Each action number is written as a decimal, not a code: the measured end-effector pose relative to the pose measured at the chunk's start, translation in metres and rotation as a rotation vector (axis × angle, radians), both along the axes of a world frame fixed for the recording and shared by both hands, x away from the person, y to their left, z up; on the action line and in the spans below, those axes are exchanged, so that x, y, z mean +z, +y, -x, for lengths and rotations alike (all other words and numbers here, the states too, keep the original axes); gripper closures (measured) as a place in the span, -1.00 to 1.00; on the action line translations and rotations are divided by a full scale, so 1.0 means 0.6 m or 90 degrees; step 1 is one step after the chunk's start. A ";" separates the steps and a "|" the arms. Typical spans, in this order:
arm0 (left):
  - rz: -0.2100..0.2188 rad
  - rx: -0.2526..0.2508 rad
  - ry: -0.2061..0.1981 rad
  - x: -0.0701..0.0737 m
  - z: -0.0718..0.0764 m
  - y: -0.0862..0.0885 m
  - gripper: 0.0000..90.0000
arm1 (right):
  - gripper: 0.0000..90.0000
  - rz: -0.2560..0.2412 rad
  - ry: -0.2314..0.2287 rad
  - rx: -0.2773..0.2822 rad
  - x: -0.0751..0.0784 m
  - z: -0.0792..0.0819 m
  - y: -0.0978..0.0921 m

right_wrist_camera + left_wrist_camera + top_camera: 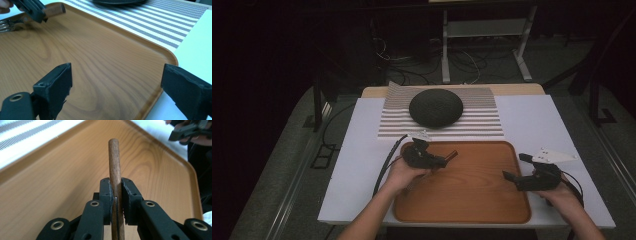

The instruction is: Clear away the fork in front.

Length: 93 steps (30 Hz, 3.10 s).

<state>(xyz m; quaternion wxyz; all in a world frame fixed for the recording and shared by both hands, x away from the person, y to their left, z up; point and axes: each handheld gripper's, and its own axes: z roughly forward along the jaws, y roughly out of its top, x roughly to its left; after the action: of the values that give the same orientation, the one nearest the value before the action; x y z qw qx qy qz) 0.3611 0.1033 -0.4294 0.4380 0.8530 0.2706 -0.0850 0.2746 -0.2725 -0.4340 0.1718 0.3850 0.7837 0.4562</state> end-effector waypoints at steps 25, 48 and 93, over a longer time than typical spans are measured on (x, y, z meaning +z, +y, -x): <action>-0.027 -0.015 -0.061 0.033 0.018 -0.012 0.96 | -0.76 0.001 -0.003 -0.004 0.001 -0.001 -0.004; -0.180 0.008 -0.067 -0.004 -0.009 -0.010 0.99 | -0.75 0.005 0.001 0.000 0.000 -0.001 -0.003; -0.149 0.112 -0.038 0.012 -0.019 0.109 0.87 | -0.75 0.012 -0.005 -0.006 0.001 0.001 -0.007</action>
<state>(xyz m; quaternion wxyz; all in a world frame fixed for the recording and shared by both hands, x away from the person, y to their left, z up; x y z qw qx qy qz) 0.3723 0.1689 -0.4222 0.3490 0.8734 0.3394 0.0113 0.2739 -0.2768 -0.4332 0.1809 0.3852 0.7853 0.4496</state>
